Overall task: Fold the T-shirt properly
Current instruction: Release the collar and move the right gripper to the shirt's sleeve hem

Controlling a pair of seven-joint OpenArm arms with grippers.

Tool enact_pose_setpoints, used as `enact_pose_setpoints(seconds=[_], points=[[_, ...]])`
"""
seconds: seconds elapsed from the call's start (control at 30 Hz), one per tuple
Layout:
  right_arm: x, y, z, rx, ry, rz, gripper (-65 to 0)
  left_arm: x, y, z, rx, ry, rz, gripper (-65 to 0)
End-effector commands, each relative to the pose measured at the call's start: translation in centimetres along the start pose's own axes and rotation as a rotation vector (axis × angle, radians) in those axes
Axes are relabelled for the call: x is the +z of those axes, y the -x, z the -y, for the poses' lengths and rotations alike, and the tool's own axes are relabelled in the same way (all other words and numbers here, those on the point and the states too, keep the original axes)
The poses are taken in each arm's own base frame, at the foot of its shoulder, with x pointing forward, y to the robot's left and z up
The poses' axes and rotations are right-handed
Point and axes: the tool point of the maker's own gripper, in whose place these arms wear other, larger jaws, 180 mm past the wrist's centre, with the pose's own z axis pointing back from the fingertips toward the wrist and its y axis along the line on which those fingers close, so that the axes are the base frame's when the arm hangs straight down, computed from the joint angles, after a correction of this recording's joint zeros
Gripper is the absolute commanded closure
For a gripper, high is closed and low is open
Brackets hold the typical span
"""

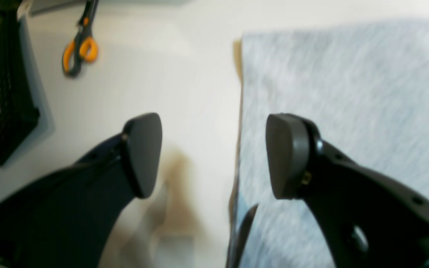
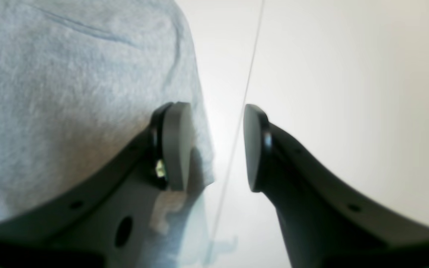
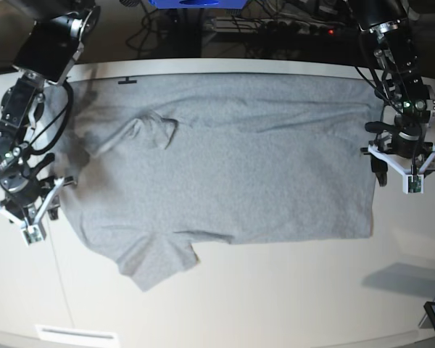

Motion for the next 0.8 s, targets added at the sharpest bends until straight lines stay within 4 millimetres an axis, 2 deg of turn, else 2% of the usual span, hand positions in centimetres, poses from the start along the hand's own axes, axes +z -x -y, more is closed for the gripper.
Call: enact_pose_setpoints(seconds=[0.0,0.07,0.17,0.23,0.33,0.43,0.5,0.6,0.77], points=[[0.2,-1.9,2.1,0.01,0.039,0.032,-22.5,0.2,-1.0,-0.7,-0.01,-0.013,0.037,-41.0],[-0.5,-2.1,3.6,0.025,0.043,-0.005,-26.6,0.2,-0.5,-0.6,-0.013,-0.011,0.026,-41.0],[-1.9,-2.2,4.7,0.066,0.024,-0.083,-46.0,0.3,-0.1,-0.5,-0.017,-0.008,0.015,-41.0],[-2.4,-2.3,5.4,0.063,0.02,-0.101,-55.1,0.3,-0.2,-0.5,-0.014,-0.008,0.017,-41.0],[-3.5,-2.7,5.7,0.037,0.0,-0.118,-56.6,0.0,-0.5,-0.4,-0.007,-0.006,0.024,-41.0],[-4.8,-2.2,5.4,-0.004,-0.046,-0.184,-56.6,-0.5,-0.9,-0.4,0.002,-0.006,0.03,-41.0],[-5.7,-2.3,4.9,-0.03,-0.08,-0.191,-56.6,-0.8,-0.3,-0.4,0.007,-0.004,0.011,-41.0],[-6.4,-4.1,2.9,-0.102,-0.169,-0.099,-56.6,-1.7,0.1,-0.5,0.026,-0.003,-0.006,-41.0],[-6.0,-7.2,0.4,-0.238,-0.322,0.062,-56.9,-2.7,1.6,-0.7,0.044,0.001,-0.051,-41.0]])
